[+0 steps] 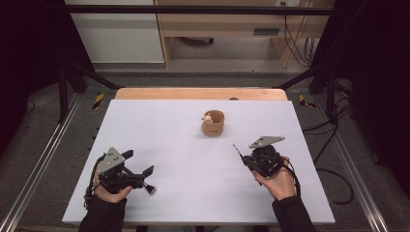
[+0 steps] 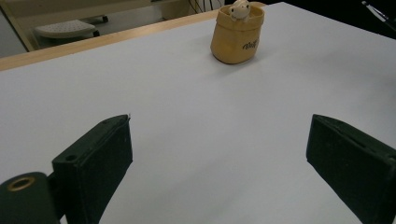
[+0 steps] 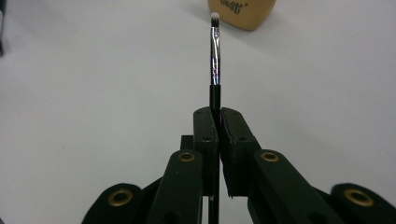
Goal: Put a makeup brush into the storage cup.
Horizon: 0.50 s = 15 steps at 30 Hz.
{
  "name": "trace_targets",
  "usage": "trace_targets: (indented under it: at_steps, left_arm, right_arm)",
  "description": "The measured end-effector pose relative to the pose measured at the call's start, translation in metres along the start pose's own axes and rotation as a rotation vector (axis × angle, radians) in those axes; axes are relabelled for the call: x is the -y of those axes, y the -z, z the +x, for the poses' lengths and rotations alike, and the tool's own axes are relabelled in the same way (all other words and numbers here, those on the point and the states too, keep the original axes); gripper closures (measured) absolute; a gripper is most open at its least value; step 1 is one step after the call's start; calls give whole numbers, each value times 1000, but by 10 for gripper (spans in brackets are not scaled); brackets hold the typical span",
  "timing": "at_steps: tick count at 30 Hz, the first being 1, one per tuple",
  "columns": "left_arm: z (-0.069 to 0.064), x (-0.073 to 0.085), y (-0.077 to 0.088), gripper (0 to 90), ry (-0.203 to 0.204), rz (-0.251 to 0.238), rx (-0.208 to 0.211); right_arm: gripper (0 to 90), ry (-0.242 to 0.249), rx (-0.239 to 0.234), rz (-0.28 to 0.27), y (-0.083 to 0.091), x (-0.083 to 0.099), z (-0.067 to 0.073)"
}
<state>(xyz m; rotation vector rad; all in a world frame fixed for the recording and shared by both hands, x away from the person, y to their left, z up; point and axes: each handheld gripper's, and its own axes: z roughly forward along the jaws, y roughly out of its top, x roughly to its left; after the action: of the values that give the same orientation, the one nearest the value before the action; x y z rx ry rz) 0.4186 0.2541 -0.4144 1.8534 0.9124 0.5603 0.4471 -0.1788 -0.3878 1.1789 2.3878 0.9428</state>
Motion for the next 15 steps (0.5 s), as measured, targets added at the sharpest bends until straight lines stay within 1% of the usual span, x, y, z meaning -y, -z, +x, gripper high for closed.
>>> trace_targets:
  at_steps: [4,8,9,11,15]
  left_arm:
    - [0,0,0,63,0,1,0]
    - [0,0,0,62,0,1,-1]
    - [0,0,0,62,-1,1,-2]
    - [0,0,0,62,-1,2,-2]
    - [0,0,-1,61,0,2,-2]
  right_arm:
    - [859,-17,3,-56,5,-2,-2]
    - [859,-24,12,-94,10,-4,-4]
    - [859,-34,11,-106,11,-4,-4]
    - [859,-40,13,-128,14,-5,-5]
    - [859,-63,21,-187,19,-6,-7]
